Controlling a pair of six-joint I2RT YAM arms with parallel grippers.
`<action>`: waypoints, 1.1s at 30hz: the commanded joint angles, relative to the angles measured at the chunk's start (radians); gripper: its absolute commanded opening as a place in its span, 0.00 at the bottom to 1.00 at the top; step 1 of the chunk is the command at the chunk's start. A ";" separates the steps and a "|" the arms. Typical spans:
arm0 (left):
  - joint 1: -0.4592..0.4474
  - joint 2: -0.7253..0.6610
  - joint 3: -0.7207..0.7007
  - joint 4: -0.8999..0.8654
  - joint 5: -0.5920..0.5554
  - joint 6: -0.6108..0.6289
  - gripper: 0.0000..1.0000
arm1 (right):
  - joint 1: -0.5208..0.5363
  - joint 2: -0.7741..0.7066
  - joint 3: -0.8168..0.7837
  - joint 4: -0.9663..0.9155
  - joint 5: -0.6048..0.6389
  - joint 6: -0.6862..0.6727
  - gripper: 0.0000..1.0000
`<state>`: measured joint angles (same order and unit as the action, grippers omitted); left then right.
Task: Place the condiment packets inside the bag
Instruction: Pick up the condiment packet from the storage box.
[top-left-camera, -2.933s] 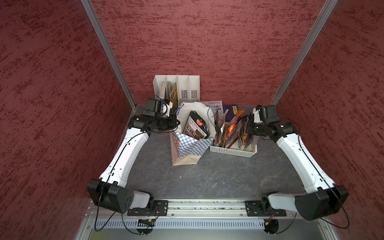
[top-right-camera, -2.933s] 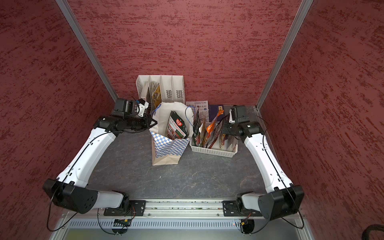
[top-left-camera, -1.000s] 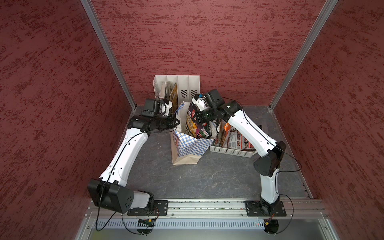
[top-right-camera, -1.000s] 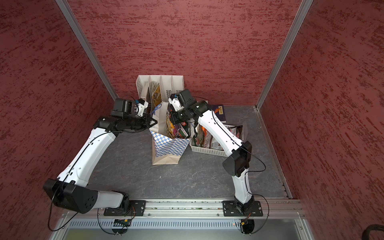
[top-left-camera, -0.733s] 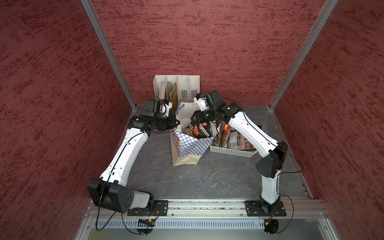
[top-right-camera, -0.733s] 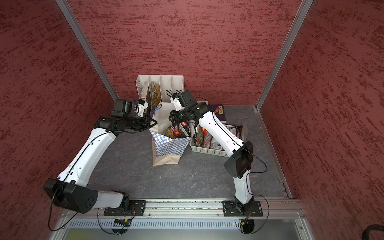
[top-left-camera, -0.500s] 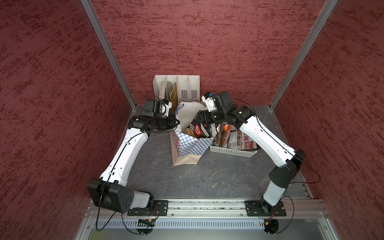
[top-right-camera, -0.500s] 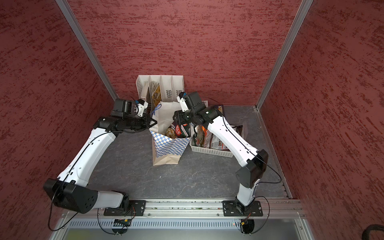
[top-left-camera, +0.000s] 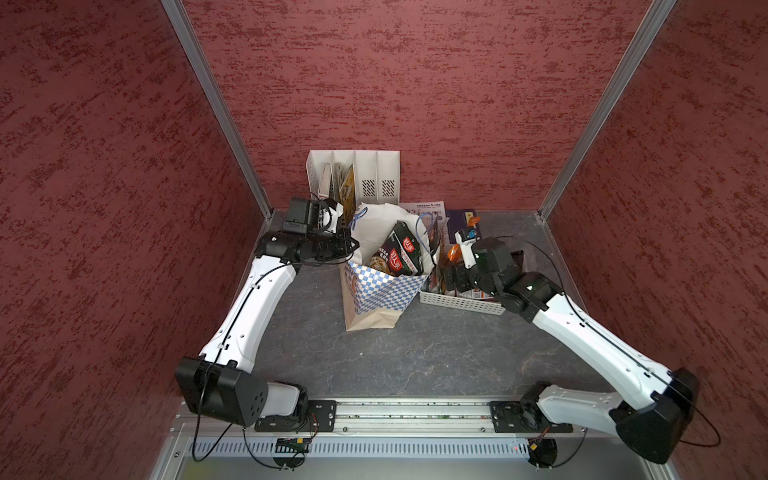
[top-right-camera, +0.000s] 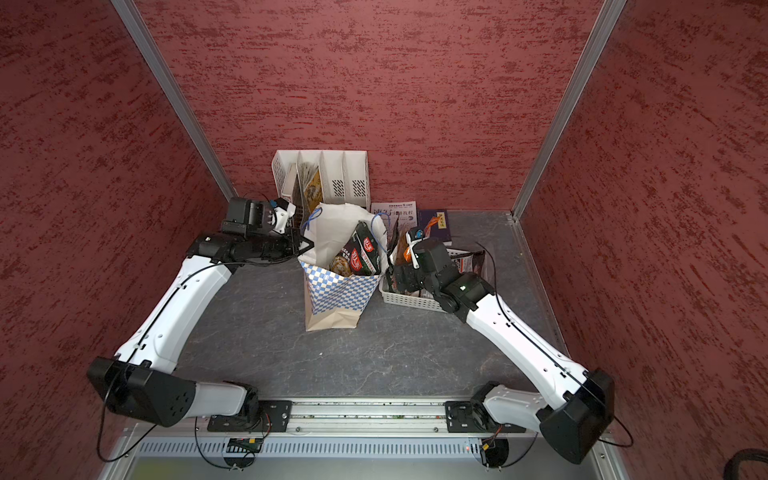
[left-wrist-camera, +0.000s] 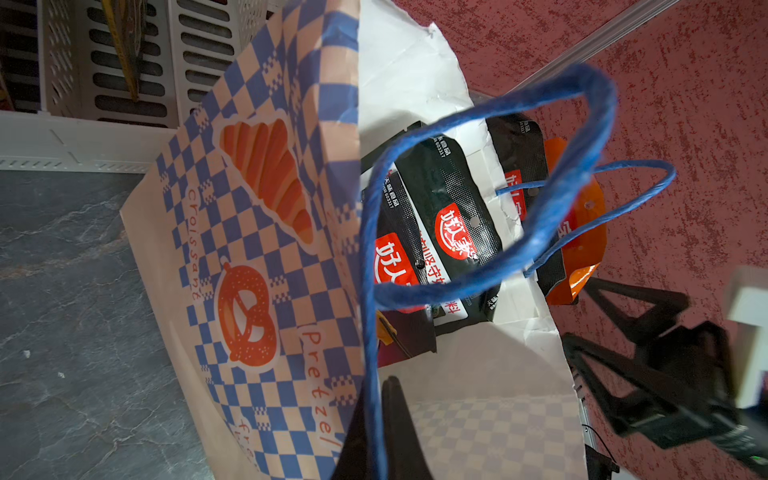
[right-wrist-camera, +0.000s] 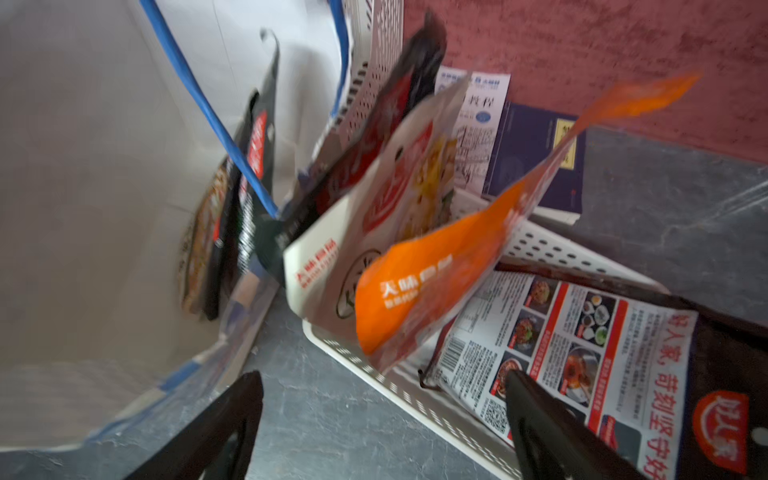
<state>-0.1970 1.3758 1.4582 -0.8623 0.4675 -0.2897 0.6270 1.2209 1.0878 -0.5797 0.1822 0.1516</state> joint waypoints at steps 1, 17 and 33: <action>0.004 -0.004 -0.002 0.049 0.019 0.023 0.00 | -0.008 0.022 -0.034 0.161 0.067 0.023 0.94; 0.004 -0.009 0.001 0.042 0.017 0.028 0.00 | -0.115 0.200 -0.046 0.270 0.164 0.247 0.37; 0.004 -0.014 -0.007 0.058 0.032 0.030 0.00 | -0.090 -0.166 0.186 0.081 0.053 -0.033 0.00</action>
<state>-0.1963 1.3758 1.4582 -0.8623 0.4702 -0.2825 0.5217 1.0779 1.1687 -0.5056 0.3199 0.2214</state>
